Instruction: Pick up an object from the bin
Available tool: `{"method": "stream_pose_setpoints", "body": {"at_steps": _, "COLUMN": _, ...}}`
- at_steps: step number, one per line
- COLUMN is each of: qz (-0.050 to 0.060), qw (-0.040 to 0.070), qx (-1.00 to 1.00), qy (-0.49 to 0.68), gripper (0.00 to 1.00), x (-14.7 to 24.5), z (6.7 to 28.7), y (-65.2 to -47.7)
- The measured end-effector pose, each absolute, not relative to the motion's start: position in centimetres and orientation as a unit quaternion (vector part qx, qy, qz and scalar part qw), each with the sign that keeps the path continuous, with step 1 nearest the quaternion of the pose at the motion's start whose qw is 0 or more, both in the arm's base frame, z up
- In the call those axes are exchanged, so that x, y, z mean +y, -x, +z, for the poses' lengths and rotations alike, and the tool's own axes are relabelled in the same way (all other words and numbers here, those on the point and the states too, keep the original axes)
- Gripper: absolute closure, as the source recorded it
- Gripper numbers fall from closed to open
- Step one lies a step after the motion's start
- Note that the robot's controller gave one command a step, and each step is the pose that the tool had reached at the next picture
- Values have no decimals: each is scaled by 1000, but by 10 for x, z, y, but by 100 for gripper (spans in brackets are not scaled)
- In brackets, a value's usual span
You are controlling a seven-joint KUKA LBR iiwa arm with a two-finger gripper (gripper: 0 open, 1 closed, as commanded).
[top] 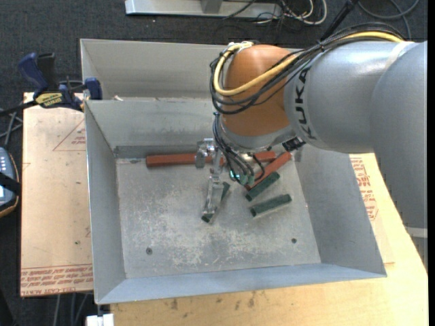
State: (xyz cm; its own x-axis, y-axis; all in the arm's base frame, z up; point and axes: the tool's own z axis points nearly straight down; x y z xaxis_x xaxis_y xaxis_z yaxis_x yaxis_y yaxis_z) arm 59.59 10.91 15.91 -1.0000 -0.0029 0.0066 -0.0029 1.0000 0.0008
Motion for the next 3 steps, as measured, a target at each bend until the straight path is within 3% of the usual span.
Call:
{"method": "stream_pose_setpoints", "body": {"at_steps": 1, "qz": -1, "qw": 0, "qx": -1000, "qy": -1, "gripper": 0, "x": 109, "z": 163, "y": -598}}
{"method": "stream_pose_setpoints", "body": {"at_steps": 2, "qz": -2, "qw": -4, "qx": -1000, "qy": -28, "gripper": 0, "x": 73, "z": 136, "y": -603}}
{"method": "stream_pose_setpoints", "body": {"at_steps": 3, "qz": 1, "qw": 2, "qx": -1000, "qy": -27, "gripper": 0, "x": 36, "z": 115, "y": -599}}
